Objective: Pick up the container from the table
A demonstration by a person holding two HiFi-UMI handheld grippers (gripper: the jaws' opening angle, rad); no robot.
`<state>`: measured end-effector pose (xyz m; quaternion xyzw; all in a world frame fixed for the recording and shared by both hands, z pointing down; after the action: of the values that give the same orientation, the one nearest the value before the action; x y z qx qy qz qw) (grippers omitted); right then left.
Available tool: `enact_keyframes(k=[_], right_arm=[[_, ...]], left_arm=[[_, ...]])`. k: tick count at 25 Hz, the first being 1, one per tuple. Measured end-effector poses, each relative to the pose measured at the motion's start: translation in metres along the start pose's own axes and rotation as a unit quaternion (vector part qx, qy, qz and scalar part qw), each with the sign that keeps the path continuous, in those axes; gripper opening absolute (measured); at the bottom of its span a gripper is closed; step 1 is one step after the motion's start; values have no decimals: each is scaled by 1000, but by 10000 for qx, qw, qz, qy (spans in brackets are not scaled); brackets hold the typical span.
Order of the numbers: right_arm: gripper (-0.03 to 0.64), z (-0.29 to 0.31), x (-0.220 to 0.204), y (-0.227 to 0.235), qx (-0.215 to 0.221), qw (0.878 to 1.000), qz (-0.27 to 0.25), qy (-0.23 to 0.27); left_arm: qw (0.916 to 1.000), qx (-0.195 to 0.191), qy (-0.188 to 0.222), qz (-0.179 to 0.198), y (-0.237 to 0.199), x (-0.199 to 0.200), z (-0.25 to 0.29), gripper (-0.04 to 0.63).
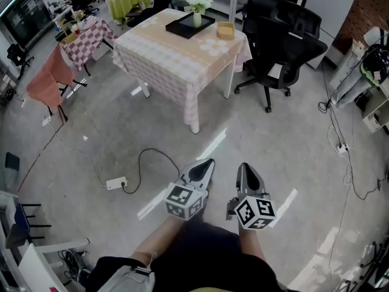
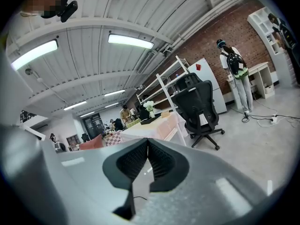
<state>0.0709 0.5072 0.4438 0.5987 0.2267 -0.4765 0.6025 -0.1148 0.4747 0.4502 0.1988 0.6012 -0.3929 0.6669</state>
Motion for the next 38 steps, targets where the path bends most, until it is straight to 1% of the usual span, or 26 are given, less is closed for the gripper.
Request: enact_keyframes(k=[4,9,14,20,27,38], right_arm=[[5,32,10,6,40,10000,-26,-70],[5,70,19,13,-17,9999,-12,-148],[5,101,28,13,-60,9999,30,-125],[5,130,33,14,-161,9998,102,-101],[5,158,35,15,-322,9994,100,-75],[5,192,35,17,-377,9991,132,-118]], left_arm=[[10000,-38,53,14,-20,13,28,9],[10000,-38,56,42,-49,28,57,9],[9999,-65,65,46,-74,41,77,9],[9997,-209,102,57,-96,52,100,9],[9996,-253,114,25,-125,58,115,9],[9998,-177,104,-4,-155,62,129,9]])
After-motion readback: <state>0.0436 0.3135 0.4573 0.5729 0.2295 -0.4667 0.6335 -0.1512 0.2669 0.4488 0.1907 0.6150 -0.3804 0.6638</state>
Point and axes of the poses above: the fingertips, and each gripper's own axes: z forward along the fingers, y to its right, x out of its top, the point moved 9 cm from there along -z, backward along the fingers, and after that the axes turned 5 degrees about z, right-handed, at the moved point
